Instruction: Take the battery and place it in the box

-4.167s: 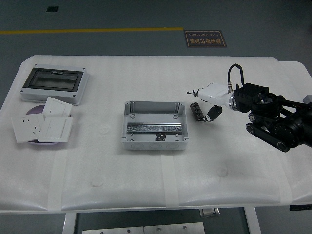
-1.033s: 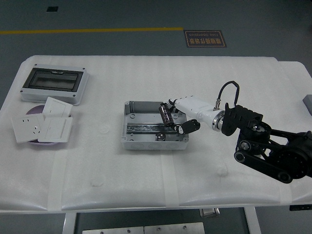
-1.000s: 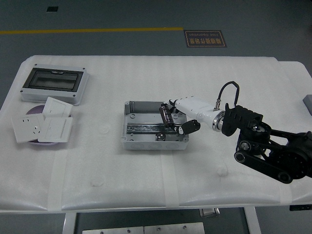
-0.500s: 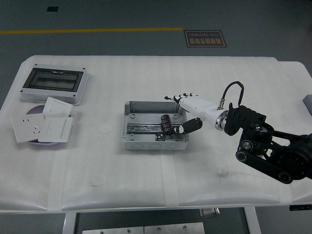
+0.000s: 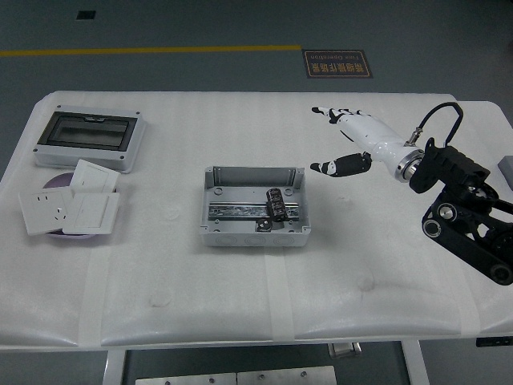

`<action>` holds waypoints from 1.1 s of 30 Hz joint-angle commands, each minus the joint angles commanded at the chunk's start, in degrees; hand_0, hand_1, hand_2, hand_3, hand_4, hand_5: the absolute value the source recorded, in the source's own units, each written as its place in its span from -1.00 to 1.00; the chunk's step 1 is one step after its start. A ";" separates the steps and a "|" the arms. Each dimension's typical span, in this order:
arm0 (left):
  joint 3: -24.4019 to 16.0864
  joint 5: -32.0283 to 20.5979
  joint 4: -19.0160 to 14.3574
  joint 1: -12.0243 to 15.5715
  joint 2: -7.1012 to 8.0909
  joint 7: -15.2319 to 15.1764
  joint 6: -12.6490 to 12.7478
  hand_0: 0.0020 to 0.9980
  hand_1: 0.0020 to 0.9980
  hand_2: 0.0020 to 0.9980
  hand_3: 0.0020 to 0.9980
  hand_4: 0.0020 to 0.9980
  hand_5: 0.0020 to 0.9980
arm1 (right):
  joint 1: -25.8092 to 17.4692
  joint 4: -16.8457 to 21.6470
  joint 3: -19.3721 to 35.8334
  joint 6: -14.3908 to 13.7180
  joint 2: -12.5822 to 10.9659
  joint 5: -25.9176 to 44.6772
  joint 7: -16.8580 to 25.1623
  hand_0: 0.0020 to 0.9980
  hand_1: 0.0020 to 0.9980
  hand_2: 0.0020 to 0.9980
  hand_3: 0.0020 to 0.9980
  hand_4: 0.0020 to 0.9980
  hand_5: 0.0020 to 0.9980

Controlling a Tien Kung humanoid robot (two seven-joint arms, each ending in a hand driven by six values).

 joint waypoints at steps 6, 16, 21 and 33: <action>-0.42 0.42 0.00 0.18 -0.07 0.15 -0.11 0.37 0.36 0.17 0.26 0.29 -0.32 | -1.92 -0.92 4.17 0.96 -0.62 -0.84 -0.21 0.93 0.59 0.73 0.84 0.76 -0.20; -0.50 0.35 0.00 -0.09 0.39 0.09 -0.08 0.37 0.36 0.17 0.27 0.29 -0.32 | -3.38 -1.83 6.91 1.23 -3.32 -1.48 -0.24 0.93 0.58 0.69 0.72 0.79 -0.17; -0.92 0.65 0.00 -0.03 0.36 0.35 -0.19 0.37 0.37 0.17 0.27 0.29 -0.32 | -3.85 -2.89 8.39 1.11 -4.14 -1.35 -0.28 0.92 0.57 0.67 0.68 0.79 -0.18; -4.75 4.92 0.00 -0.18 0.22 1.43 -0.43 0.37 0.37 0.17 0.27 0.29 -0.32 | -2.69 -5.83 11.27 1.32 -4.78 -0.26 -0.52 0.90 0.54 0.66 0.81 0.79 -0.17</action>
